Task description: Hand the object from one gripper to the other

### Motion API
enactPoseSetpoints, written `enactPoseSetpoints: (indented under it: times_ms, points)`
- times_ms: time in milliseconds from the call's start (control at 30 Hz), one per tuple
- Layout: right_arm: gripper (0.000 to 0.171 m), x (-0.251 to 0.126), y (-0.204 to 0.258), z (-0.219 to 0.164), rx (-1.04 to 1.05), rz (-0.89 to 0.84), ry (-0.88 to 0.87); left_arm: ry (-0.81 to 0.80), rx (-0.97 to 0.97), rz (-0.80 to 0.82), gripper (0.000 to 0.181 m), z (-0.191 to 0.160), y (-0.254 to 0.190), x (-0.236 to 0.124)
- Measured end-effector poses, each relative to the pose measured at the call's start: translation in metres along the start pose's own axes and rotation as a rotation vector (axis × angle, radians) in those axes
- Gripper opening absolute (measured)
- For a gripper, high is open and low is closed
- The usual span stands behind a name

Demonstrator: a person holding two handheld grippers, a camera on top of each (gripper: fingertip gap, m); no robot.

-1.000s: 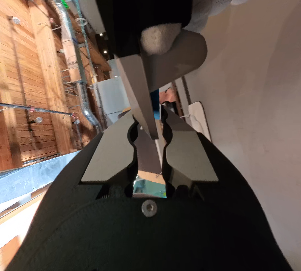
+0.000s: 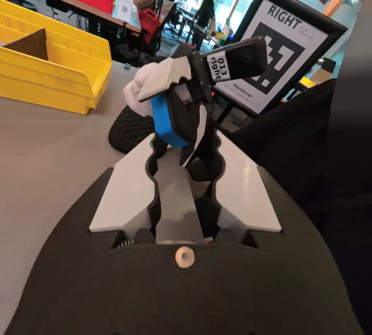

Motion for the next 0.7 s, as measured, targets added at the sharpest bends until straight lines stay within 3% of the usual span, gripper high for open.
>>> enactPoseSetpoints:
  times_ms: [167,233,700]
  points:
    - [0.072,0.005,0.005,0.005,-0.053,0.009,0.021,0.003,0.016,0.027,0.044,-0.001,0.002,0.006]
    - [0.072,0.007,0.004,0.006,-0.057,-0.004,0.015,-0.003,0.072,0.084,0.029,-0.001,0.006,0.006]
    - [0.080,0.014,-0.008,-0.005,-0.123,-0.134,0.140,-0.028,0.218,0.301,0.023,0.011,0.013,0.002]
Point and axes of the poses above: each gripper's, where its closed fingertips meet, x out along the fingers, z out of its top, y = z × x across the jaws, the point moved 5 cm from there along -x, back along the fingers, and after that the axes turned 1 degree about -x, right-handed, at the moved point
